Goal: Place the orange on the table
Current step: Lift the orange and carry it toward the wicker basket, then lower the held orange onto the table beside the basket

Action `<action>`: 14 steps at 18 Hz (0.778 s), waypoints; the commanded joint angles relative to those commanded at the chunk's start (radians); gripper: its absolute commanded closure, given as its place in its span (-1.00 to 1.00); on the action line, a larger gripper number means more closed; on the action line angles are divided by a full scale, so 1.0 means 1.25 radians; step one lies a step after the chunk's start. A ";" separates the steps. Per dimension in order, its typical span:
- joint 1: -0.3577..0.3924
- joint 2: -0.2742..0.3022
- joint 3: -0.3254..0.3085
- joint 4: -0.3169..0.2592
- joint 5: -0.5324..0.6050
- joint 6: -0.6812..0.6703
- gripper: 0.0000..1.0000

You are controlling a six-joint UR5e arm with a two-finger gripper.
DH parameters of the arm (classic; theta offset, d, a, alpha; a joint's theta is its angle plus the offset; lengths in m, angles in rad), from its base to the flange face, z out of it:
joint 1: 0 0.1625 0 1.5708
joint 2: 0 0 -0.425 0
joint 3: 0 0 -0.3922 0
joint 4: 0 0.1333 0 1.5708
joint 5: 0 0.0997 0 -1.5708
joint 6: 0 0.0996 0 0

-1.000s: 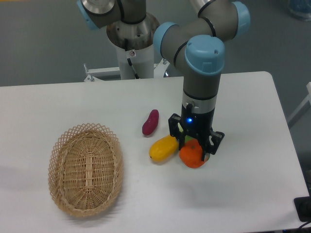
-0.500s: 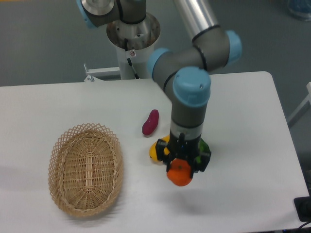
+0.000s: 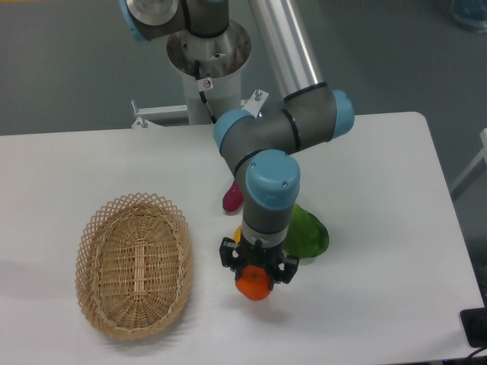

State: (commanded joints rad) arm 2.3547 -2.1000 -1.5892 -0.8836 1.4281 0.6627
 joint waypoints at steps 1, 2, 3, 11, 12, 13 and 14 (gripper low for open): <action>0.000 -0.002 -0.001 0.000 0.000 0.000 -0.34; 0.000 -0.005 -0.001 0.001 0.000 0.001 -0.34; -0.001 -0.009 -0.001 0.001 0.000 0.001 -0.34; -0.010 -0.026 -0.007 0.010 -0.001 -0.011 -0.38; -0.011 -0.027 -0.004 0.010 -0.001 -0.011 -0.38; -0.010 -0.028 -0.006 0.015 -0.001 -0.011 -0.38; -0.011 -0.028 -0.009 0.022 -0.001 -0.011 -0.38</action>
State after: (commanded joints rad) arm 2.3409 -2.1353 -1.5999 -0.8561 1.4266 0.6489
